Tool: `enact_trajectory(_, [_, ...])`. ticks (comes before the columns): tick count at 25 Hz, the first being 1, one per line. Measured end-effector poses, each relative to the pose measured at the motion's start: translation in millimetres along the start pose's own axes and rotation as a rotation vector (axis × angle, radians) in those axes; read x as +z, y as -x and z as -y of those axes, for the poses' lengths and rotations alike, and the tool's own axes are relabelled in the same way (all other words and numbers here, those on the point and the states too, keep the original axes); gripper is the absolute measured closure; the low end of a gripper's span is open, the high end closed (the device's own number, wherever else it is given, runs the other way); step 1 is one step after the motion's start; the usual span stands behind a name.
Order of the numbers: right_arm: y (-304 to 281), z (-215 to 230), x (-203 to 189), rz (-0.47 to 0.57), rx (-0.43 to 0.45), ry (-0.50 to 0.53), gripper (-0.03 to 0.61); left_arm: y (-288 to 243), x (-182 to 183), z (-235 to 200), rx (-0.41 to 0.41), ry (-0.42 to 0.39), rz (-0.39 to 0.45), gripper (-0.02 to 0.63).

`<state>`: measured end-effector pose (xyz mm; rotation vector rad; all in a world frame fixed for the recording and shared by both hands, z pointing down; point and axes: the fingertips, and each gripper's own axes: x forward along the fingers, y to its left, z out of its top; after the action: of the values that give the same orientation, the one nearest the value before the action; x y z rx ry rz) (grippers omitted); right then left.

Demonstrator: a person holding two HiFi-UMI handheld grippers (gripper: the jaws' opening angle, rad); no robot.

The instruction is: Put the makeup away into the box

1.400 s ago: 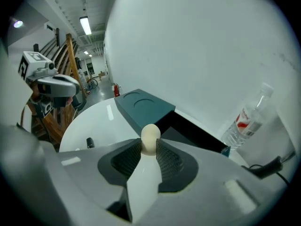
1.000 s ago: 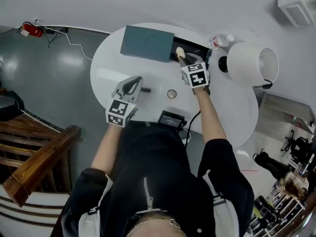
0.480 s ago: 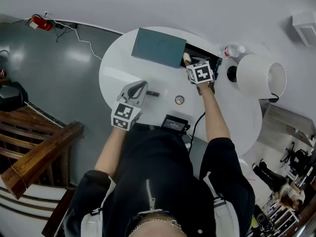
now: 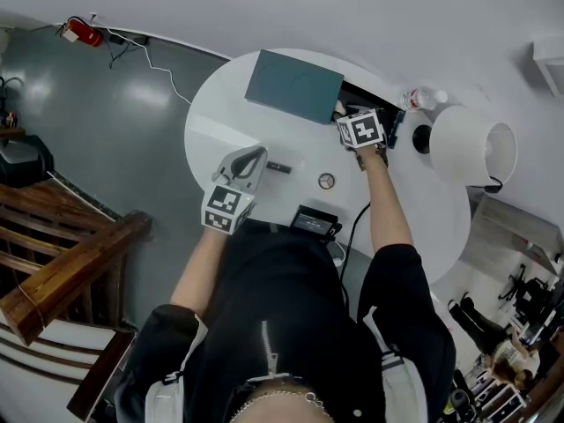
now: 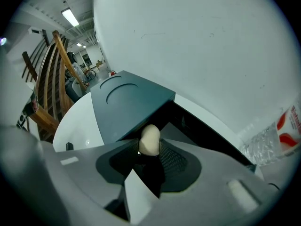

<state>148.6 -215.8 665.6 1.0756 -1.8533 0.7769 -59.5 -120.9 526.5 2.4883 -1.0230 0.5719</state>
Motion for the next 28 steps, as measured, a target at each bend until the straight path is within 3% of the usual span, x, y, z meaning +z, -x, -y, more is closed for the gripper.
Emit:
enact_trajectory(15, [48, -7, 16, 0.199, 0.001, 0.017, 0.440, -6, 7, 19, -0.029, -0.021, 0.004, 0.600])
enact_trajectory(28, [85, -32, -28, 0.245, 0.014, 0.024, 0.440, -11, 8, 52, -0.088, -0.046, 0.012, 0.600])
